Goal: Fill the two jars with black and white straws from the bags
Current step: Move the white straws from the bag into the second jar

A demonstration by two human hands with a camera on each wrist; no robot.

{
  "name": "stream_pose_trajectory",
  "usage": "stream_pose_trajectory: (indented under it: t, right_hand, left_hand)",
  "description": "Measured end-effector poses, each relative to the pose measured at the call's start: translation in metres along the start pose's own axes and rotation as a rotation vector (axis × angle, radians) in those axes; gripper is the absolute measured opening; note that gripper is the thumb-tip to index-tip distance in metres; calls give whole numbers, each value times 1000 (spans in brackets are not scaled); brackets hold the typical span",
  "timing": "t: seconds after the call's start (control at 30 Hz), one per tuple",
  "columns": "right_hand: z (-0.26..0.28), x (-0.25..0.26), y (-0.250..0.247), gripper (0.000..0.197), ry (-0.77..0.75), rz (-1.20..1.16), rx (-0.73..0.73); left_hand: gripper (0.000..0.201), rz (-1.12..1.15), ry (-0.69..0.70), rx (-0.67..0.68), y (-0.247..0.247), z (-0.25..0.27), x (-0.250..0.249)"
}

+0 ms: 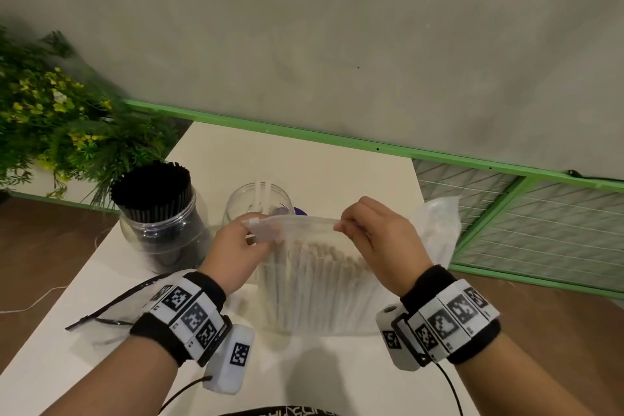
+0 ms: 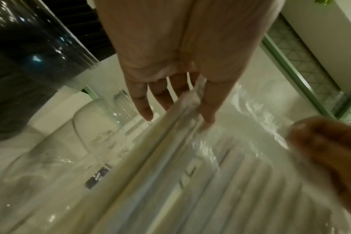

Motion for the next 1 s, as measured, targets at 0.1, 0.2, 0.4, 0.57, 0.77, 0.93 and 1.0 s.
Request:
stream_pose_trajectory:
  t: [0.1, 0.2, 0.4, 0.57, 0.77, 0.93, 1.0]
  right_hand:
    - [4, -9, 0, 27, 30, 44, -2]
    - [6, -1, -13, 26, -14, 30, -75]
    - [11, 2, 1, 20, 40, 157, 47]
    - [-3, 45, 25, 39, -5, 102, 155]
    - [-28, 73, 58, 32, 40, -49, 175]
    - [-34, 79, 69, 17, 69, -70, 120]
    - [-32, 80, 67, 14, 48, -47, 113]
  left_hand:
    - [36, 34, 2, -19, -9, 4, -1]
    - [25, 79, 51, -50, -19, 8, -10]
    - [4, 154, 66, -164, -28, 8, -20]
    - [7, 167, 85, -176, -35, 9, -22]
    - [8, 124, 124, -207, -45, 13, -27]
    - [6, 65, 172, -204, -46, 17, -33]
    - [8, 9, 188, -196, -46, 18, -34]
Point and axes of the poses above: each hand's wrist, its own z-axis away from the middle knuckle, its own y-axis out of the palm, x = y × z, the point moved 8 cm from there along -z, towards the middle knuckle, and after that the axes turned 9 degrees about -x, right-handed, at the moved point
